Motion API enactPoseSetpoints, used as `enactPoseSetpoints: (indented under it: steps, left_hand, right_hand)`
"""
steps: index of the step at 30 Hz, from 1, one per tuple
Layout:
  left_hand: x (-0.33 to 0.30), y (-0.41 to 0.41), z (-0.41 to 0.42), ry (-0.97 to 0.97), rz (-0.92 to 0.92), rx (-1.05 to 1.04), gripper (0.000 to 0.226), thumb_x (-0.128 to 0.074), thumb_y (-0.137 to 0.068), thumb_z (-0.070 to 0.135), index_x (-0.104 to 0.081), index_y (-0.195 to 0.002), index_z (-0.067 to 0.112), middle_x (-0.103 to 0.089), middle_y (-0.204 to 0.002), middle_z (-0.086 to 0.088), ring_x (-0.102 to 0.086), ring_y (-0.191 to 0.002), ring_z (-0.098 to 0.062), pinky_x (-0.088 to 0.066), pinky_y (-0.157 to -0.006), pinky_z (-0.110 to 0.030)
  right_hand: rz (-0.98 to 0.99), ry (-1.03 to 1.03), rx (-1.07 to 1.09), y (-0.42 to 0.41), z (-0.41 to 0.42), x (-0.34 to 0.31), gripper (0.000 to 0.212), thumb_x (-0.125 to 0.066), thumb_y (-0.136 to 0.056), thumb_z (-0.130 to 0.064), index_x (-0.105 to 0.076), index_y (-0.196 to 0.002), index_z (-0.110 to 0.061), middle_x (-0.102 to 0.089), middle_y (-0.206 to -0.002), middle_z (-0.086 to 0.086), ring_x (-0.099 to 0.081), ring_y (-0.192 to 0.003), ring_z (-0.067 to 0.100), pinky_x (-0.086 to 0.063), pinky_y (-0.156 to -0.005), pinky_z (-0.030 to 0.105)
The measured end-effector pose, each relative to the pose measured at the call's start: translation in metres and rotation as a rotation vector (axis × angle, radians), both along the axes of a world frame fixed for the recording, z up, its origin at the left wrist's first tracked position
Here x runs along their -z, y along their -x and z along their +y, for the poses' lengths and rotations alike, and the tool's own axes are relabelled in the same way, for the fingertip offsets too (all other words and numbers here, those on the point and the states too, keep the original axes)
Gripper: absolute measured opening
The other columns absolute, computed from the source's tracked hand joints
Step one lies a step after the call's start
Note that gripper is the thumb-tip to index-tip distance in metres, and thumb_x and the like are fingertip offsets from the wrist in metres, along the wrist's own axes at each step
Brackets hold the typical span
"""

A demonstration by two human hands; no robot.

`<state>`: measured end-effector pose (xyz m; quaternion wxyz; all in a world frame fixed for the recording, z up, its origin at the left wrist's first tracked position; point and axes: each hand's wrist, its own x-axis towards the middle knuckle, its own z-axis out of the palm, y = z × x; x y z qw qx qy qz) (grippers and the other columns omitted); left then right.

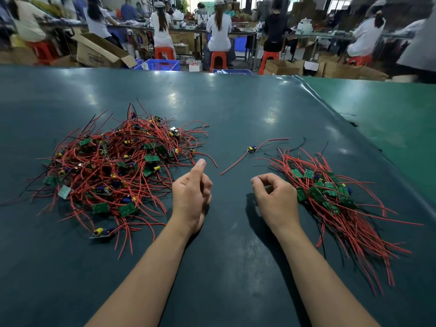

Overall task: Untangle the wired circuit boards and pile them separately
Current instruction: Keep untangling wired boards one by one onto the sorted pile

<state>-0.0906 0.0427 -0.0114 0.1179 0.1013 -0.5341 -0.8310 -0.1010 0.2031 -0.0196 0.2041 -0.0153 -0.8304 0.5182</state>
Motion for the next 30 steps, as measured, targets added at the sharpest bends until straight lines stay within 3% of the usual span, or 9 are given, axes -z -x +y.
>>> enactPoseSetpoints:
  steps: [5,8,11,14,18,20,24,27,30]
  left_hand:
    - [0.007,-0.007,-0.01,0.985,0.269,-0.423,0.034,-0.063,-0.089,0.031,-0.055,-0.062,0.012,-0.054,-0.056,0.004,-0.047,-0.051,-0.013,-0.037,-0.056,-0.022]
    - [-0.007,-0.001,-0.029,1.316,0.361,-0.588,0.008,-0.067,-0.086,0.013,-0.062,-0.083,0.007,-0.06,-0.08,-0.007,-0.052,-0.076,-0.024,-0.038,-0.075,-0.028]
    - [-0.025,0.016,-0.056,1.487,-0.049,-0.63,0.027,-0.062,-0.083,0.01,-0.063,-0.11,0.006,-0.055,-0.115,-0.017,-0.046,-0.11,-0.036,-0.037,-0.094,-0.042]
    - [-0.039,0.029,-0.077,1.65,-0.453,-0.445,0.037,-0.063,-0.083,0.013,-0.059,-0.119,0.009,-0.054,-0.126,-0.015,-0.044,-0.12,-0.036,-0.037,-0.1,-0.047]
    - [-0.042,0.036,-0.09,1.759,-0.47,-0.4,0.031,-0.067,-0.085,0.016,-0.065,-0.115,0.012,-0.065,-0.109,-0.014,-0.057,-0.105,-0.035,-0.043,-0.089,-0.045]
    - [-0.042,0.036,-0.093,1.82,-0.471,-0.329,0.034,-0.069,-0.085,0.023,-0.066,-0.117,0.012,-0.061,-0.115,-0.014,-0.054,-0.108,-0.035,-0.045,-0.089,-0.045]
    - [-0.045,0.032,-0.098,1.917,-0.466,-0.265,0.024,-0.065,-0.088,0.017,-0.07,-0.111,0.018,-0.067,-0.109,-0.009,-0.054,-0.108,-0.032,-0.043,-0.09,-0.043]
    - [-0.051,0.024,-0.093,1.815,-0.179,-0.398,0.025,-0.065,-0.087,0.012,-0.07,-0.112,0.014,-0.066,-0.109,-0.014,-0.052,-0.104,-0.035,-0.041,-0.088,-0.044]
    - [-0.064,0.011,-0.073,1.585,0.365,-0.565,0.032,-0.067,-0.082,0.0,-0.068,-0.114,0.003,-0.062,-0.105,-0.019,-0.056,-0.095,-0.039,-0.044,-0.085,-0.047]
  right_hand:
    - [-0.03,0.048,0.001,0.001,0.003,0.001,0.015,-0.066,-0.088,-0.021,-0.068,-0.073,-0.02,-0.063,-0.059,-0.005,-0.063,-0.058,0.019,-0.055,-0.064,0.04]
    - [-0.038,0.077,-0.011,0.003,0.003,0.004,0.015,-0.065,-0.088,-0.021,-0.068,-0.073,-0.02,-0.067,-0.065,-0.002,-0.063,-0.06,0.02,-0.056,-0.066,0.046]
    - [-0.039,0.083,-0.022,0.004,0.004,0.006,0.015,-0.065,-0.089,-0.023,-0.068,-0.074,-0.022,-0.068,-0.066,-0.002,-0.063,-0.06,0.021,-0.056,-0.066,0.047]
    - [-0.039,0.091,-0.028,0.002,0.007,0.008,0.015,-0.065,-0.089,-0.024,-0.068,-0.074,-0.024,-0.068,-0.066,-0.005,-0.063,-0.059,0.017,-0.057,-0.063,0.042]
    - [-0.024,0.115,-0.02,0.0,0.009,0.008,0.016,-0.065,-0.089,-0.025,-0.067,-0.073,-0.027,-0.068,-0.066,-0.007,-0.061,-0.056,0.016,-0.05,-0.057,0.032]
    - [-0.027,0.119,-0.029,-0.001,0.009,0.008,0.015,-0.065,-0.088,-0.024,-0.068,-0.074,-0.026,-0.068,-0.066,-0.006,-0.062,-0.057,0.018,-0.051,-0.058,0.033]
    - [-0.024,0.128,-0.038,-0.001,0.01,0.008,0.014,-0.065,-0.088,-0.025,-0.069,-0.075,-0.024,-0.068,-0.066,-0.004,-0.062,-0.057,0.02,-0.053,-0.06,0.038]
    - [-0.025,0.141,-0.034,-0.001,0.01,0.008,0.014,-0.066,-0.088,-0.023,-0.069,-0.075,-0.023,-0.068,-0.065,-0.003,-0.06,-0.056,0.016,-0.052,-0.061,0.038]
    - [-0.039,0.152,-0.053,-0.004,0.007,0.005,0.014,-0.066,-0.089,-0.02,-0.069,-0.075,-0.021,-0.066,-0.063,-0.003,-0.057,-0.056,0.016,-0.05,-0.062,0.037]
